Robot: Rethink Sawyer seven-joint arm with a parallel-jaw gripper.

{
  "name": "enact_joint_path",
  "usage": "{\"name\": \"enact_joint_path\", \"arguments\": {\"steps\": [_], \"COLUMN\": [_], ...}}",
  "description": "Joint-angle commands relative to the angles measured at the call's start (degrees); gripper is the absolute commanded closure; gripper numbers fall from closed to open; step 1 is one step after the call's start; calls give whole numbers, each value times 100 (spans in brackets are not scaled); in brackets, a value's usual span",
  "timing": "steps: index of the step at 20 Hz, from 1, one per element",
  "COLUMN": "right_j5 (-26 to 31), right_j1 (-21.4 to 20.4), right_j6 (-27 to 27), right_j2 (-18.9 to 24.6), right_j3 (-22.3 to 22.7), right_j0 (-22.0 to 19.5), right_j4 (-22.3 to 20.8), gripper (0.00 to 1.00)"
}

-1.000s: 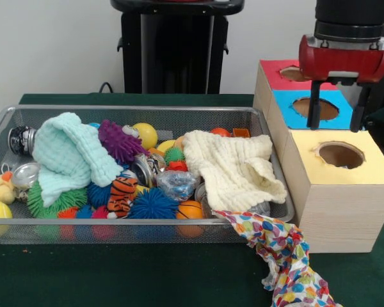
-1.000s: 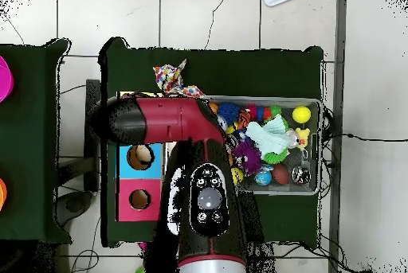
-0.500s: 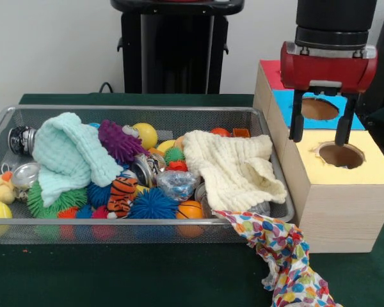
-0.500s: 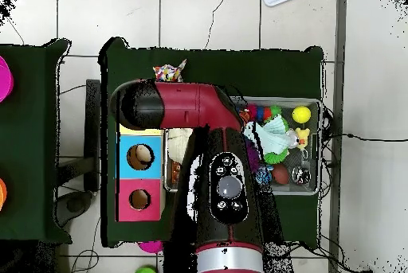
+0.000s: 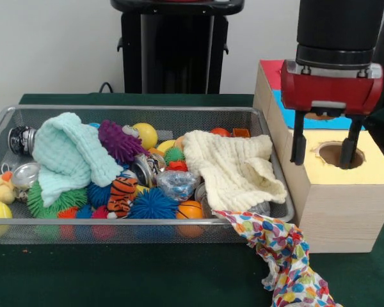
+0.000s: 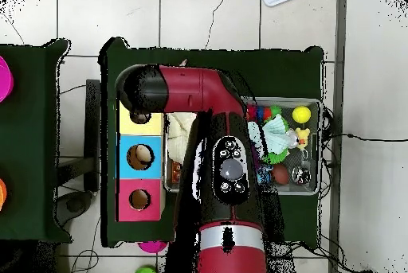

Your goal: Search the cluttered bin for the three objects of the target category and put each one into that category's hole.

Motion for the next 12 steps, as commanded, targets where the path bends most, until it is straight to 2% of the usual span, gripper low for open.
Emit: {"name": "enact_joint_path", "arguments": {"steps": [1,6,12], "right_j5": [816,693,522], "right_j1": [812,1132,1327], "right_j6": [-690,-853,-986], "right_j2": [402,405,475], "right_j3": [-780,-1085,-1192], "right_j0": [-170,-207,-307], "right_j4": [-483,-571,-633], "gripper": [0,0,0]}}
